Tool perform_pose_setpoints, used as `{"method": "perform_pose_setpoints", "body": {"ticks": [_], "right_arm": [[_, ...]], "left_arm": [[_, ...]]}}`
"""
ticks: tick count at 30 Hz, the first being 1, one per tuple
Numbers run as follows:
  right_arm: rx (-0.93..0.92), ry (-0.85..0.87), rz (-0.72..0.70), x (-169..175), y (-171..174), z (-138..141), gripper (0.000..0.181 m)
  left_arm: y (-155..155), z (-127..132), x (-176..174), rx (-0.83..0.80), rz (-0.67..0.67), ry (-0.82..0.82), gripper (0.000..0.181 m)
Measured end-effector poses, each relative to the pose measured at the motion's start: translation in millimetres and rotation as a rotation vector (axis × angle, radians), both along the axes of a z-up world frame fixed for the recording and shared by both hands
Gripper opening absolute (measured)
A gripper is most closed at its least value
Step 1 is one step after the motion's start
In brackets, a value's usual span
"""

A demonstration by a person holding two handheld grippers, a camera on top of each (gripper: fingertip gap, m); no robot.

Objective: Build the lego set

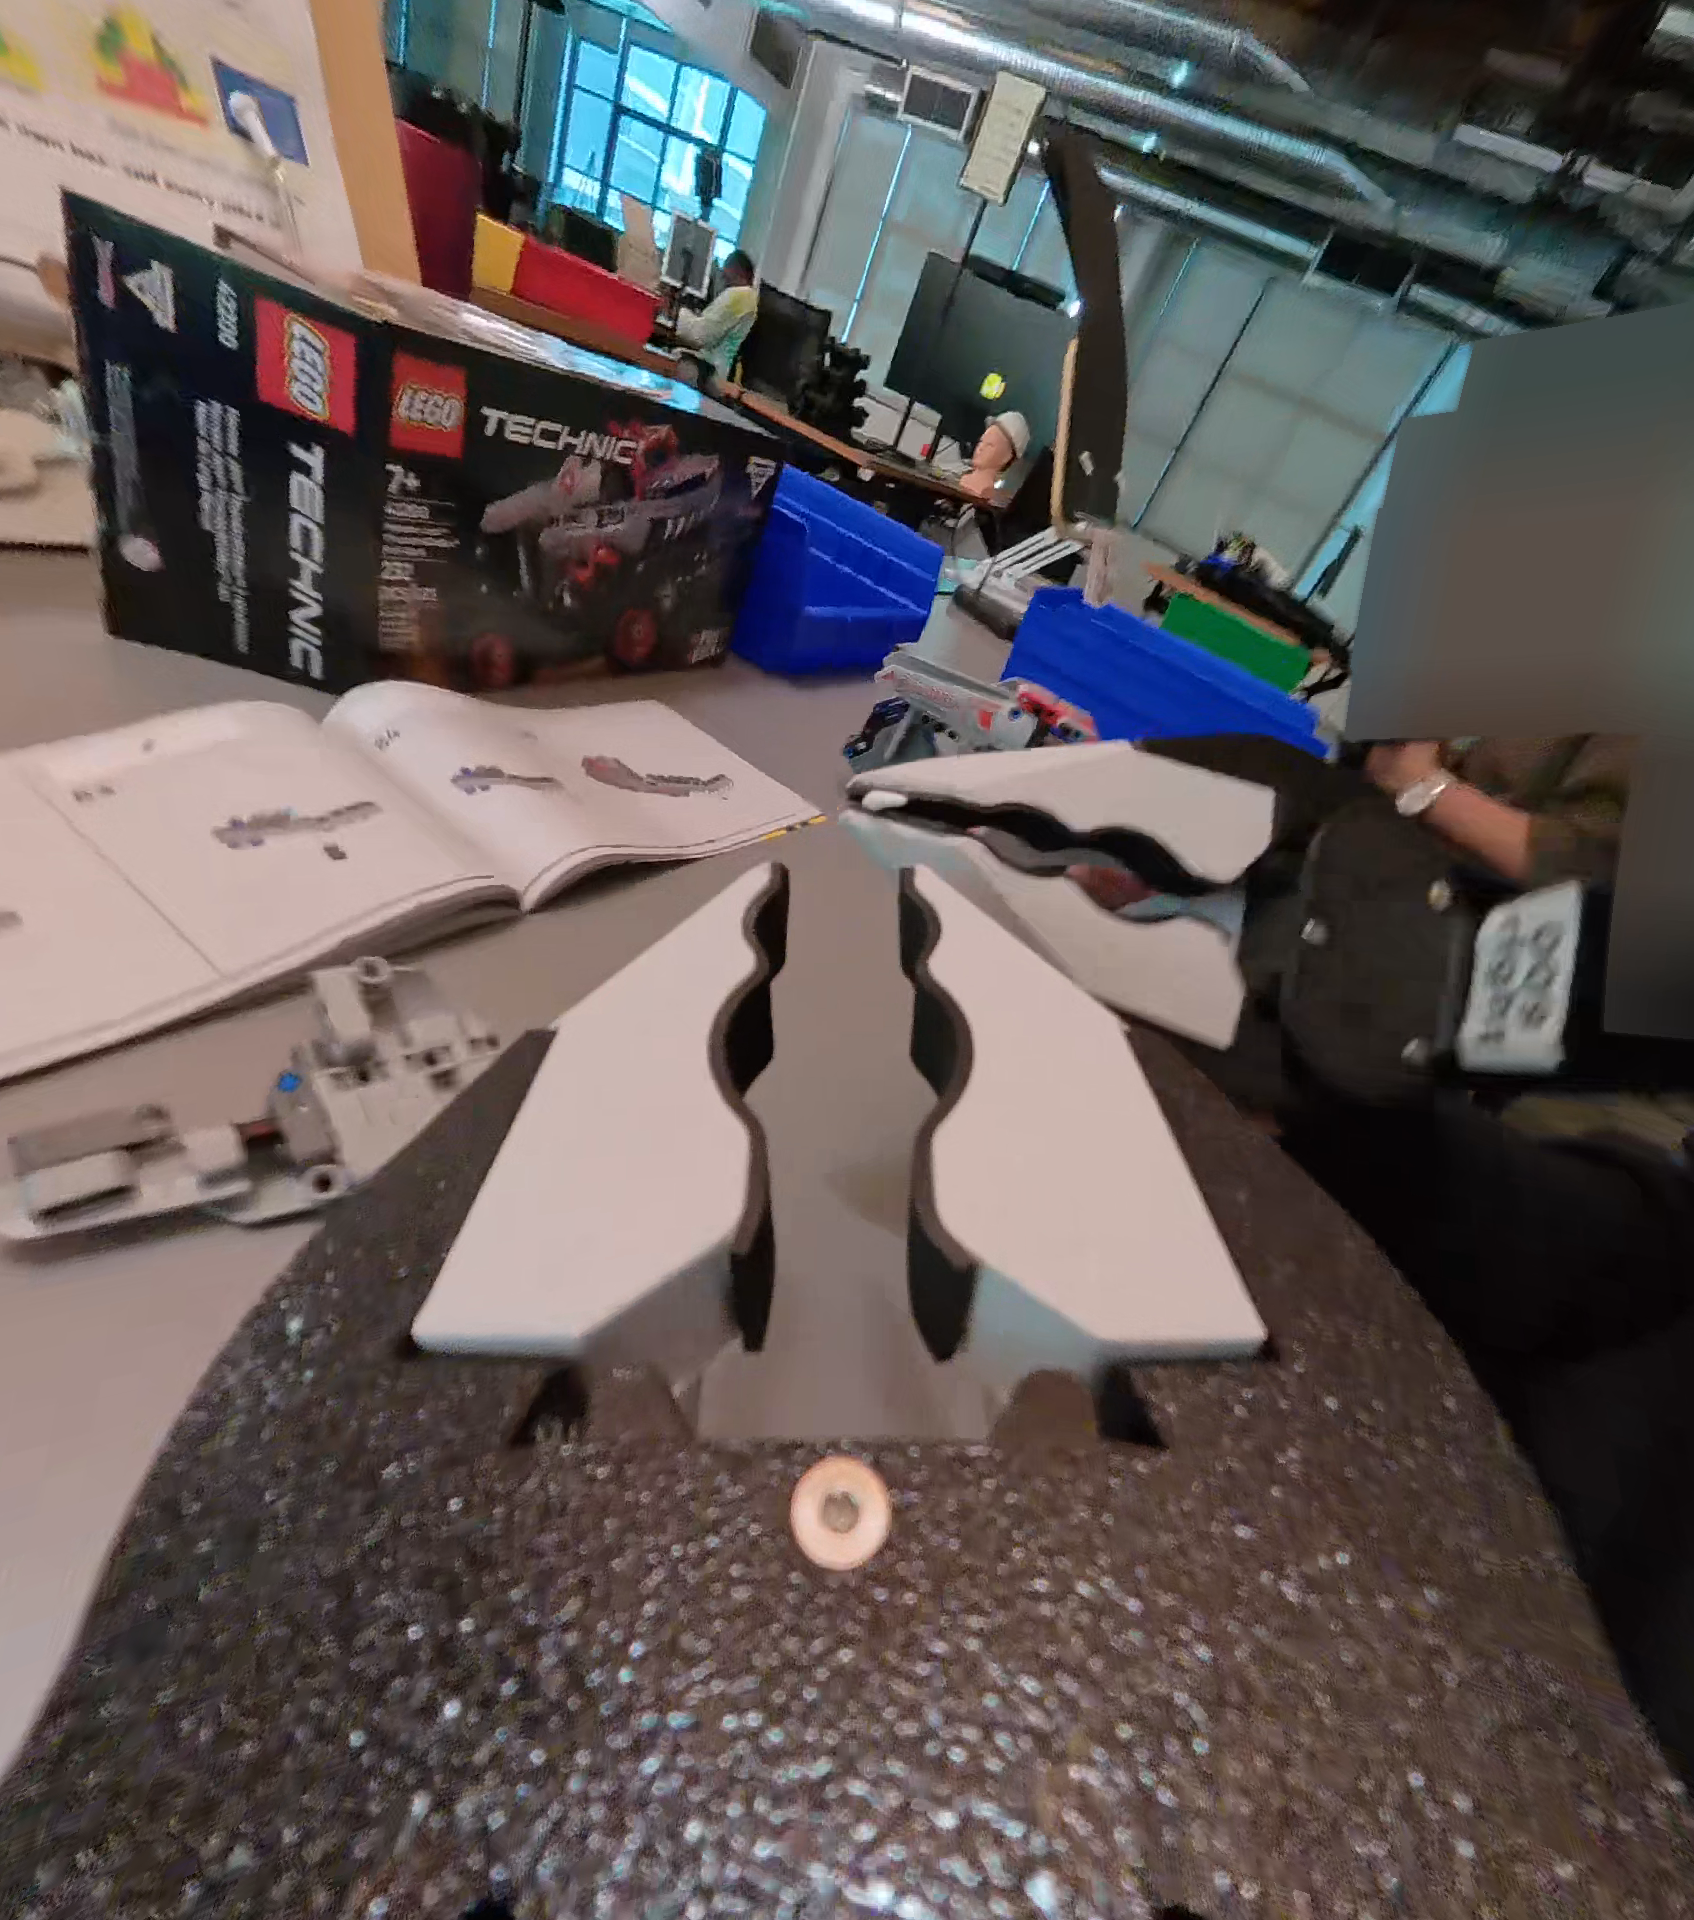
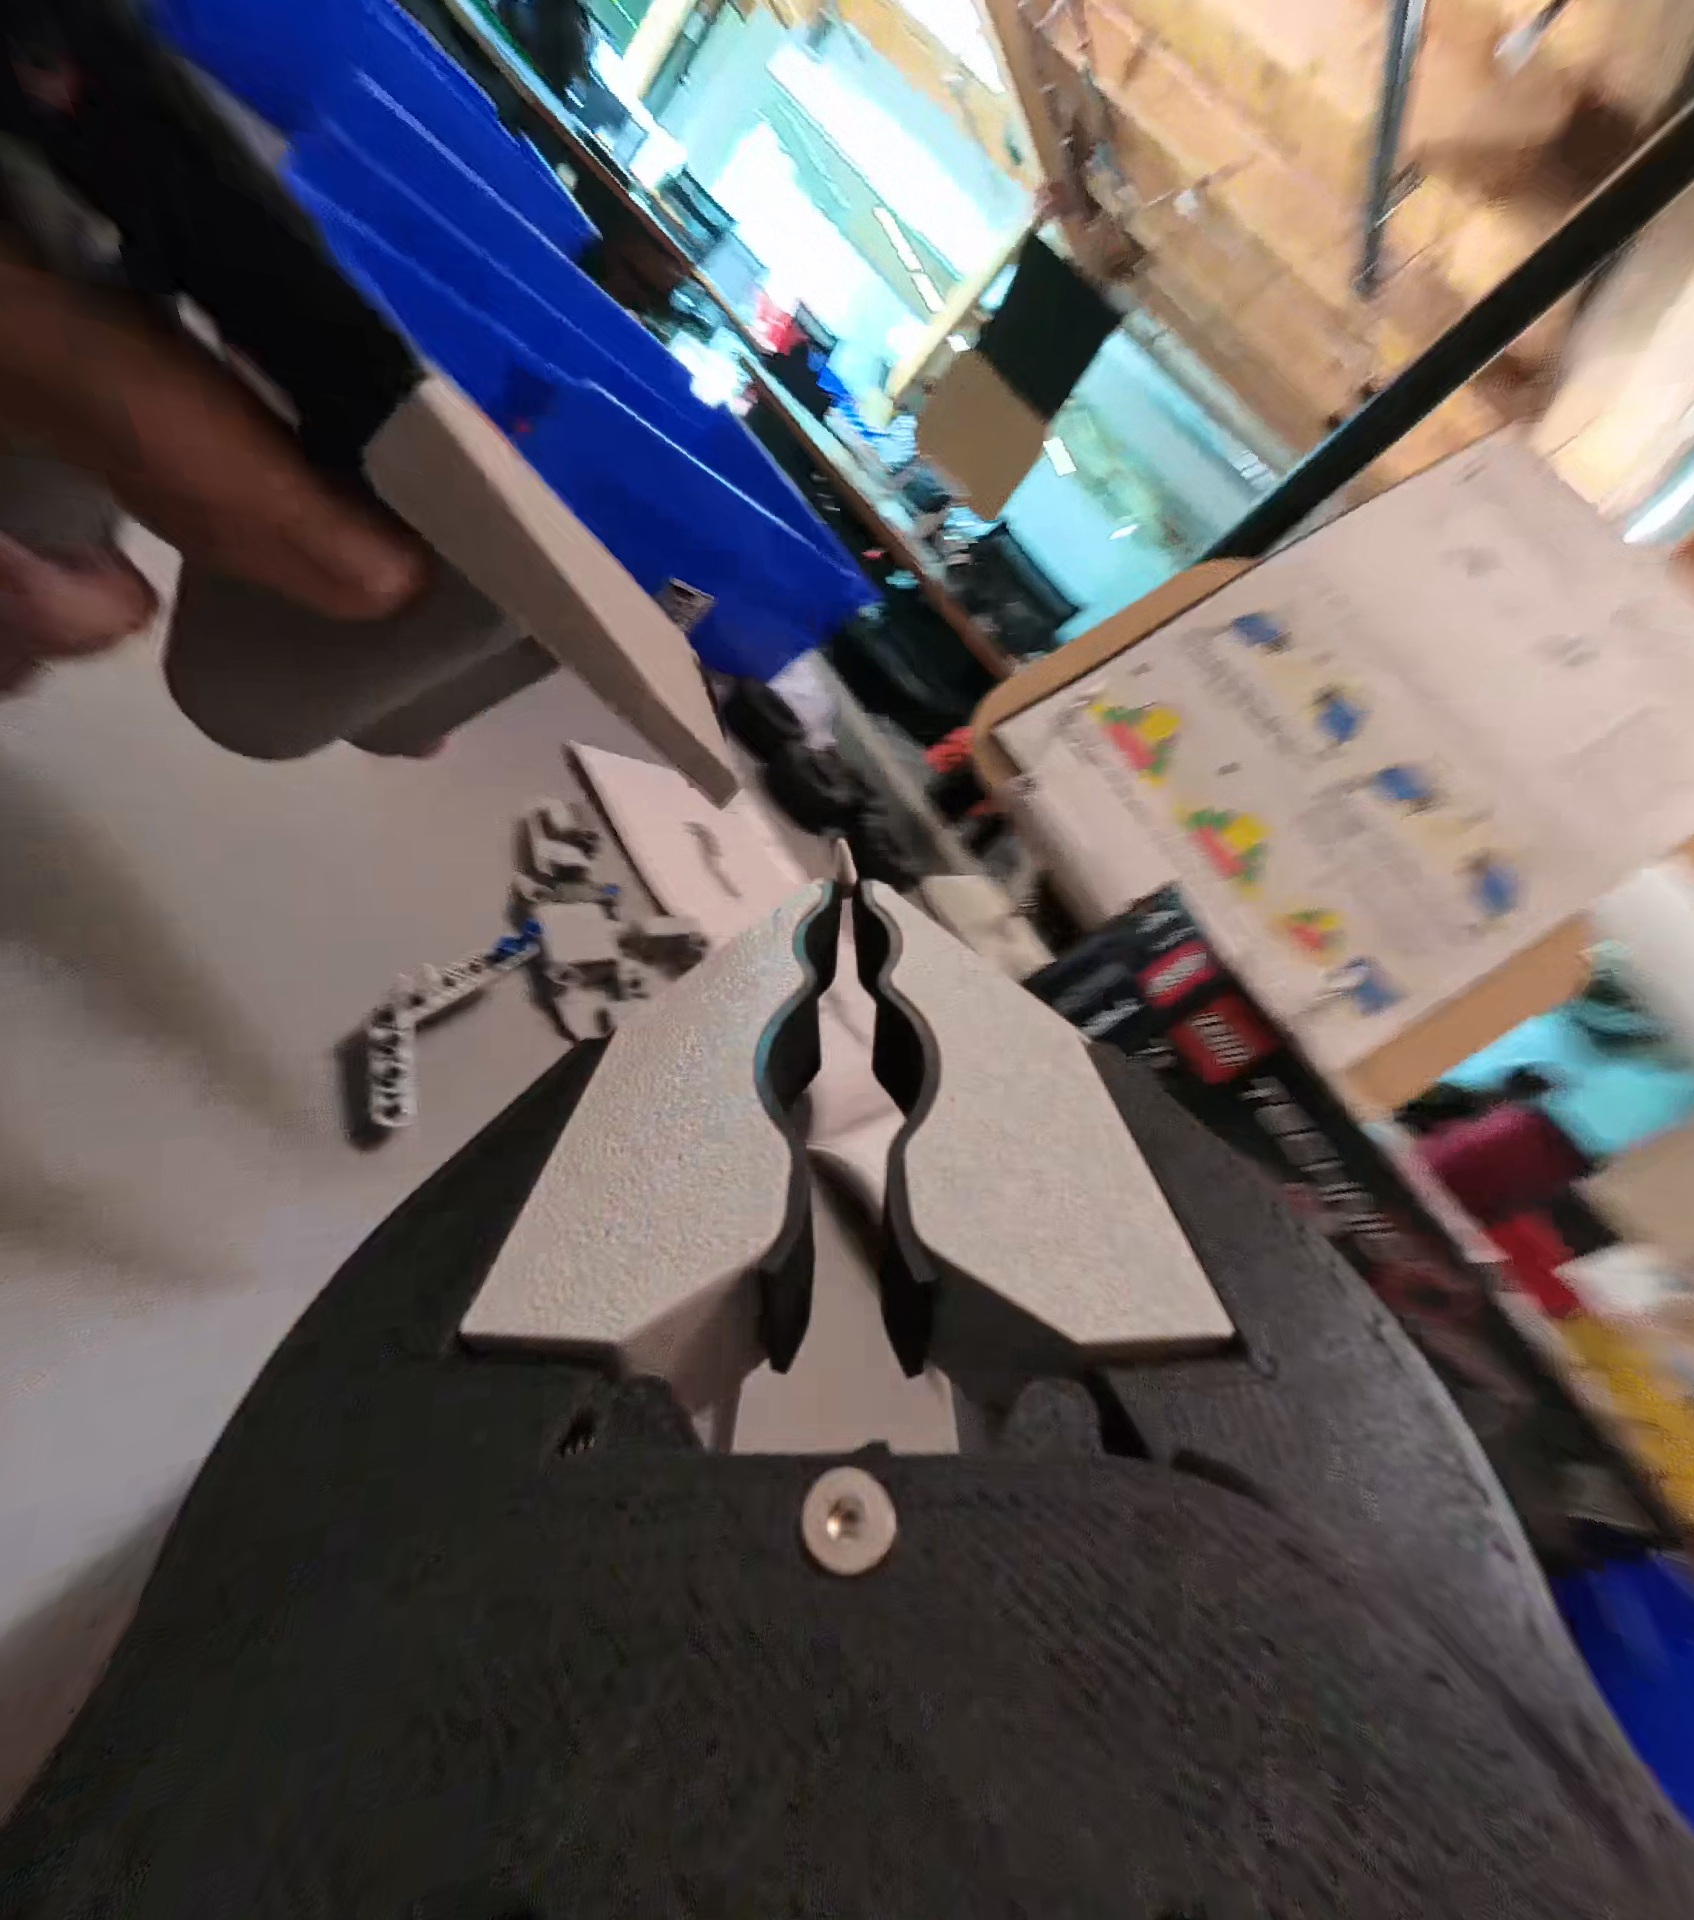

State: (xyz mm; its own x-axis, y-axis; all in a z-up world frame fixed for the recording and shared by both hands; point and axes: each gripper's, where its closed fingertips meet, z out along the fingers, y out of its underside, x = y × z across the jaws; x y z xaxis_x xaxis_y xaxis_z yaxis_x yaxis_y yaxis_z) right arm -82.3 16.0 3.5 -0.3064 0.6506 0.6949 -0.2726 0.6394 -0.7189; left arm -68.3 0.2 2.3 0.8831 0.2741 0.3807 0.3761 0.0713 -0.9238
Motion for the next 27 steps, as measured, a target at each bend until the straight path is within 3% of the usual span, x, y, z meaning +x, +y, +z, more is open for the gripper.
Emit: {"method": "perform_pose_setpoints", "body": {"ticks": [5, 8, 18, 23, 27], "right_arm": [[0.201, 0.171, -0.086, 5, -5, 7, 0.0], [0.27, 0.206, -0.109, 5, -6, 5, 0.0], [0.361, 0.277, -0.118, 8, -10, 7, 0.0], [0.32, 0.217, -0.069, 7, -14, 2, 0.0], [0.17, -0.018, 0.155, 10, -23, -14, 0.007]], "left_arm": [[11, 9, 15, 0.109, -0.105, -0.232, 0.017], [12, 11, 13, 0.158, -0.119, -0.337, 0.005], [10, 9, 9, 0.196, -0.126, -0.443, 0.0], [4, -3, 5, 0.061, -0.081, -0.257, 0.0], [-5, -17, 1, -0.161, -0.061, 0.014, 0.0]]}}
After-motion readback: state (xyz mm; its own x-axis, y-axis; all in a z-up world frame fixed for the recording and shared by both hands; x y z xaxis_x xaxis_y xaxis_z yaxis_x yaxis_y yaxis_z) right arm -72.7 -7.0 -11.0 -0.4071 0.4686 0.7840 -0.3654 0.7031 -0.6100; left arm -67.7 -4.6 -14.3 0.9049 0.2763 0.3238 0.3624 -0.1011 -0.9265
